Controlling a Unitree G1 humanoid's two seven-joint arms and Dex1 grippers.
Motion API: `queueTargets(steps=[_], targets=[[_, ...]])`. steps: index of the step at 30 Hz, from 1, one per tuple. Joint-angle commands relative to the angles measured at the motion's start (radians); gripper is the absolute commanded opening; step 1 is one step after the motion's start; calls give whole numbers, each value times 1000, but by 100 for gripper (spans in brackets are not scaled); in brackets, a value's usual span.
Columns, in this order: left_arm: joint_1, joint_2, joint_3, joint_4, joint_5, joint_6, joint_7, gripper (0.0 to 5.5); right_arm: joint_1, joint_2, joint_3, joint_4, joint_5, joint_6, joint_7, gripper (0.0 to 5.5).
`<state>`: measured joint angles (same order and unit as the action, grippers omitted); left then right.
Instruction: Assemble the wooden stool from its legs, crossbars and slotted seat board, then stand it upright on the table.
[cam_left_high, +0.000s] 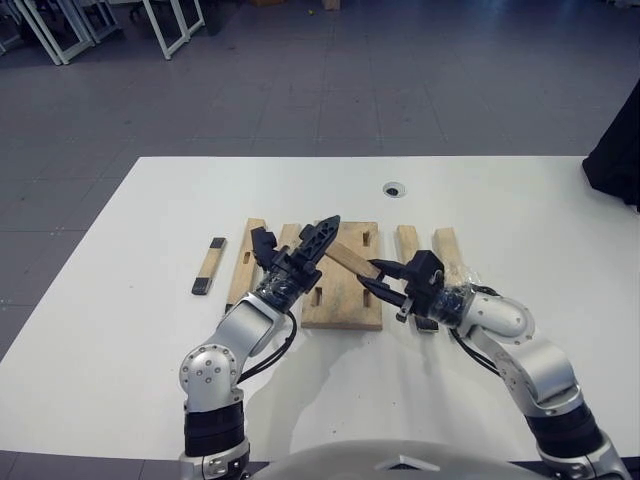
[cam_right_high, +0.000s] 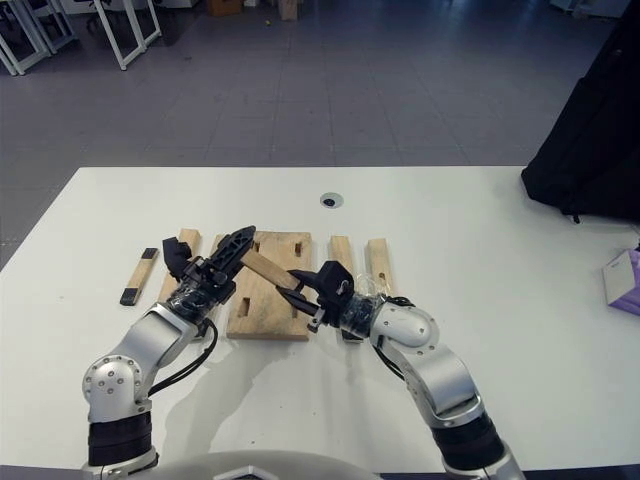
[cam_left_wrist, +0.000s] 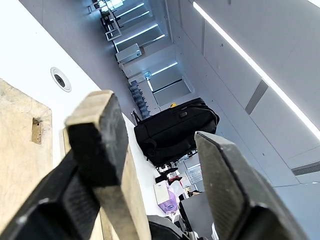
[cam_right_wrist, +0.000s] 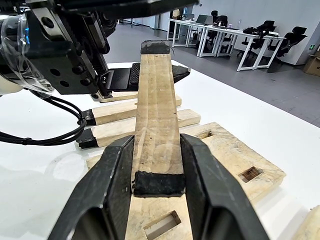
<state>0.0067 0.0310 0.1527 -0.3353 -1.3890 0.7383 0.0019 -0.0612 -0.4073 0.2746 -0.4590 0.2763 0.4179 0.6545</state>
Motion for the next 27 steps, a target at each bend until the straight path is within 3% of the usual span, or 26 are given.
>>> queueTargets(steps=[1,12,22,23,27], targets=[[-3,10,-1,11,15,-4,16,214,-15,-21,0,5,-9,-3,16,129],[-10,16,-2,35,44,-8,13,49,-17,-25,4,20,-30,-22,18,129],[-19,39,-29,12,131,-17,-16,43,-22,-10,-19,30,22,66,13,129],[-28,48,-42,6,176,-25,-20,43,-18,-8,-29,29,40,87,14,167],[-64,72,-46,-22,307,-83,-34,43,-16,5,-64,23,82,144,-8,239]])
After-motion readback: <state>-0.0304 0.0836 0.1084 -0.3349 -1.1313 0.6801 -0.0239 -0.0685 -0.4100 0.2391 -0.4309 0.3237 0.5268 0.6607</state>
